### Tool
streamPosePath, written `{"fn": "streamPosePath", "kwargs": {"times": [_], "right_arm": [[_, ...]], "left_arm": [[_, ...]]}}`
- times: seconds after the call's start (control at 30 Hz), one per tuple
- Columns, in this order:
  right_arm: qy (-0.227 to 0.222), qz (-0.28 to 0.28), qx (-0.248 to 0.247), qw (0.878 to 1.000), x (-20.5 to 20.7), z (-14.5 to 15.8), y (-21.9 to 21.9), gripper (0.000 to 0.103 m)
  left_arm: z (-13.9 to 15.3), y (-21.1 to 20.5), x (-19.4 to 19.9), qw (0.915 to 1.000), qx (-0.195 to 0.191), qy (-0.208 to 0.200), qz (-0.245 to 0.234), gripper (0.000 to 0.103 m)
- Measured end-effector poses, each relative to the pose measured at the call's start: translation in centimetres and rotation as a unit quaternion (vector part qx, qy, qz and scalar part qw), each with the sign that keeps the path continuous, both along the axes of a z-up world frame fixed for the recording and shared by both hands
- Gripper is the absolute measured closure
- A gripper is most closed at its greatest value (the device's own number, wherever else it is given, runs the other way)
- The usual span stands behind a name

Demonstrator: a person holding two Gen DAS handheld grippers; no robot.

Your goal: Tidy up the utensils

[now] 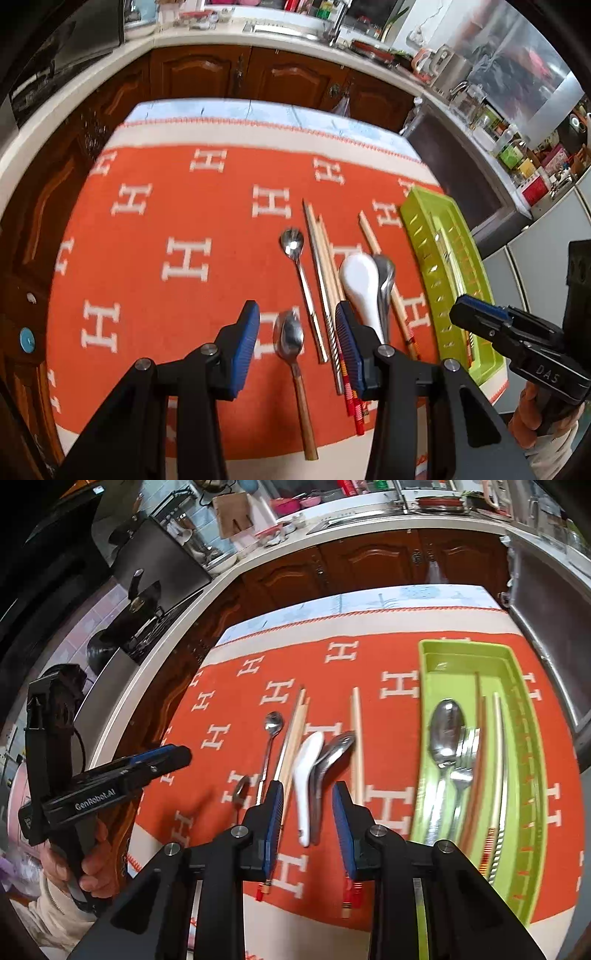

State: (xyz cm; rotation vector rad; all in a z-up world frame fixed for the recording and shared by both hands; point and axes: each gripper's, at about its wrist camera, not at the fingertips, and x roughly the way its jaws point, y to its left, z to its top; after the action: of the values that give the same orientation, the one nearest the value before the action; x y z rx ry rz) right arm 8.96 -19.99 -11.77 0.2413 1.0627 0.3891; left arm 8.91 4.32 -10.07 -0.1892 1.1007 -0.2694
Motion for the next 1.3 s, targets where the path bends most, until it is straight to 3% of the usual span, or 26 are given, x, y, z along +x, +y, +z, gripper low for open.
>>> {"fn": "streamPosePath", "kwargs": {"times": [0.2, 0.4, 0.57, 0.77, 1.3], "right_arm": [[0.015, 0.017, -0.009, 1.000, -0.5, -1.9, 2.7, 0.076], [0.026, 0.029, -0.025, 0.999, -0.6, -3.7, 3.7, 0.077], [0.028, 0.030, -0.024, 0.999, -0.6, -4.3, 3.7, 0.077], [0.031, 0.032, -0.016, 0.999, -0.4, -4.5, 3.5, 0.077], [0.017, 0.048, -0.022, 0.998, 5.8, -5.0, 9.8, 0.078]], "left_arm": [[-4.4, -1.4, -0.7, 0.9992, 0.032, 0.025, 0.006, 0.062], [-6.8, -2.7, -0.7, 0.9980, 0.057, 0.019, 0.019, 0.063], [-6.9, -3.4, -0.7, 0.9957, 0.089, 0.002, 0.024, 0.094], [-7.0, -1.2, -0.6, 0.9988, 0.026, 0.027, 0.033, 0.101], [-4.0, 5.6, 0.7, 0.9950, -0.032, 0.008, 0.094, 0.101]]}}
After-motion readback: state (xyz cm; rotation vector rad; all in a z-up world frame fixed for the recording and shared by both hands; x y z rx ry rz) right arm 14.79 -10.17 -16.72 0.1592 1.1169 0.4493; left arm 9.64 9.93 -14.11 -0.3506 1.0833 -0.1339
